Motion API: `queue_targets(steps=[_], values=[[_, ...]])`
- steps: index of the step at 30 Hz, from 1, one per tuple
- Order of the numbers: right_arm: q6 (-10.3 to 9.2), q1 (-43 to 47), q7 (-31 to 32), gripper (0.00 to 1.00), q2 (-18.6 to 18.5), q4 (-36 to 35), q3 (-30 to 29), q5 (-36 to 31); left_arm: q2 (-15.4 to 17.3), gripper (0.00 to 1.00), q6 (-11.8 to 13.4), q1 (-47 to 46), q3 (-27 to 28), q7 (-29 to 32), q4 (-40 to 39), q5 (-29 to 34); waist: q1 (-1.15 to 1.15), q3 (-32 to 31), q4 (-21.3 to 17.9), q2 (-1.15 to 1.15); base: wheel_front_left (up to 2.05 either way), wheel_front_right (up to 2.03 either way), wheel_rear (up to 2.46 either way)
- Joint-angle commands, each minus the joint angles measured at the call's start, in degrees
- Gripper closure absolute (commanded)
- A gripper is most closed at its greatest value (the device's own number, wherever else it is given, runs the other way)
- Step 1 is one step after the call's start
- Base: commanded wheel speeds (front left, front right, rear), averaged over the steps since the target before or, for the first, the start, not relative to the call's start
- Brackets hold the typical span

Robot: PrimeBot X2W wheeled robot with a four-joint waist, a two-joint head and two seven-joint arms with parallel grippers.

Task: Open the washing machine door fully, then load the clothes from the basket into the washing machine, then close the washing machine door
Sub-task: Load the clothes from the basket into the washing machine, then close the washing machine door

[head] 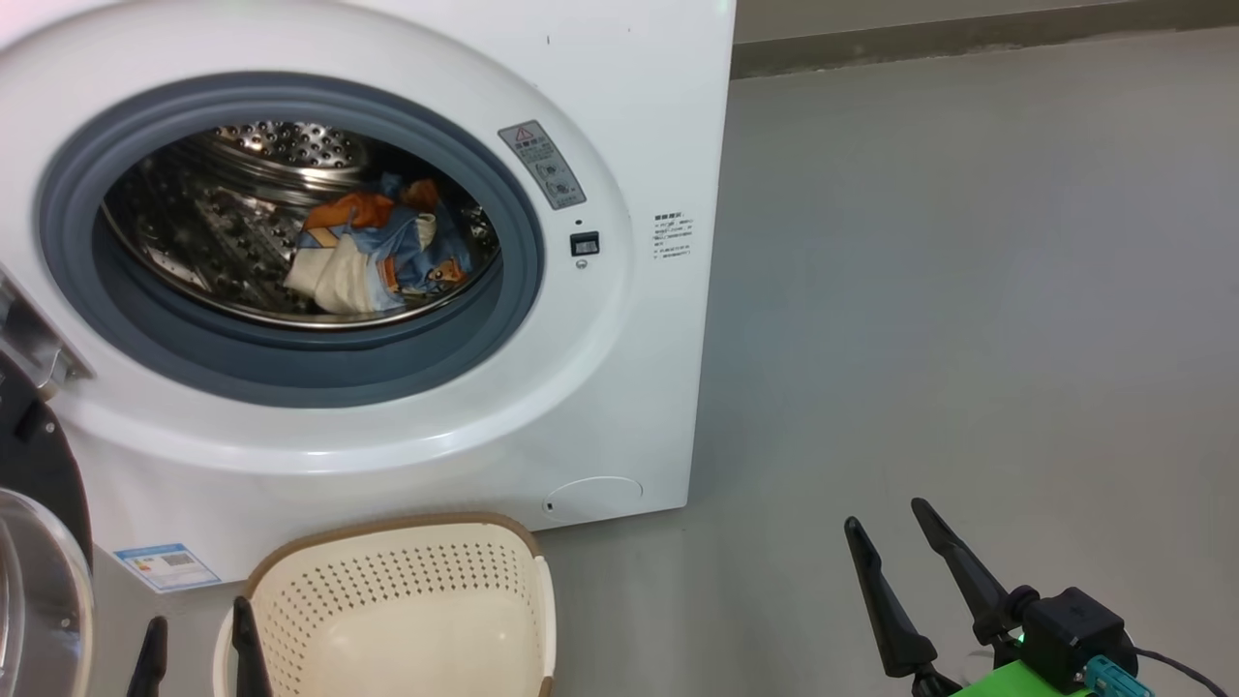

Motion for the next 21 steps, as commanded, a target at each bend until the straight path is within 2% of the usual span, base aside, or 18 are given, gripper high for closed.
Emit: queue_targets(steps=[1,21], values=[[0.08,-0.29,-0.28,0.0,-0.33,-1.63,1.03,-0.3,0.54,0.0,0.51,-0.7,2.09,-0.32,-1.86,0.71,0.0,-0.11,-0.15,0.0,0.0,0.0,0.0],[0.08,0.05,-0.28,0.0,-0.27,-1.42,0.78,-0.62,0.82,0.0,0.34,-0.02,1.4,-0.34,-1.97,0.45,0.0,-0.95,0.54,0.0,0.0,0.0,0.0]])
